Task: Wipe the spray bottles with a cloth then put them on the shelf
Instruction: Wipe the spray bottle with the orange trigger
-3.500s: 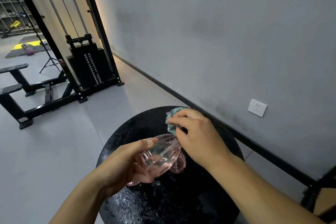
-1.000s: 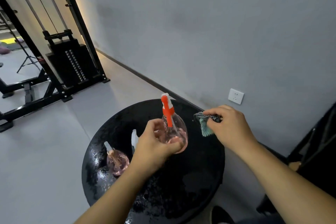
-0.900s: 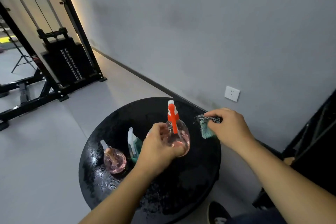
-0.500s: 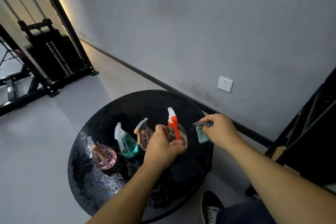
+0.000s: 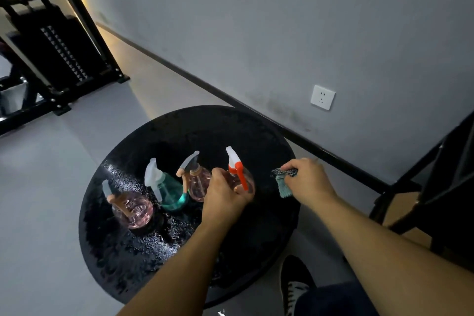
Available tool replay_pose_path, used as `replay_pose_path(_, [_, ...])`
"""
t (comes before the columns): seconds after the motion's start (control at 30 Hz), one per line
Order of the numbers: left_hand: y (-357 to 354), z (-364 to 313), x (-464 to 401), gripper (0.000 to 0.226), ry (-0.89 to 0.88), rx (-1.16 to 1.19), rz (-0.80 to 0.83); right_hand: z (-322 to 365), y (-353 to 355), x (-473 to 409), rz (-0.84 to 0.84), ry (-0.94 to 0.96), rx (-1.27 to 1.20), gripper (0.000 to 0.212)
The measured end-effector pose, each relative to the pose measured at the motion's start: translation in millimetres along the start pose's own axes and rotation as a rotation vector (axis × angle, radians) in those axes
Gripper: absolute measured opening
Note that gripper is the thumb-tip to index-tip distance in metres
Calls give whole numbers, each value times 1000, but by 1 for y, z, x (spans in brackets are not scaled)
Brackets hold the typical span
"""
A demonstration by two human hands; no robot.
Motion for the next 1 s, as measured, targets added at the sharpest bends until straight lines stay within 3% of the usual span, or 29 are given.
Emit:
replay_pose_path(0.43, [-11,17,-26,57,34,5,6,-4,-35,-9,64,191,123,28])
replay_pose_path(0.87, [-21,29,-32,56,34,11,-2,-15,-66,-2,397,162,182,44])
replay_pose_path(1.0, [-22,27,-31,57,14,5,12,-16,-63,-1,431,164,146,45])
Point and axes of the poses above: each hand's wrist, its own x-axis away from the middle knuckle, its own y-axis out of the back of the hand, z = x × y, the point moved 2 cm from there along -x, towards the middle knuckle, and after that the axes turned 14 degrees about y, right-handed, at the moved point
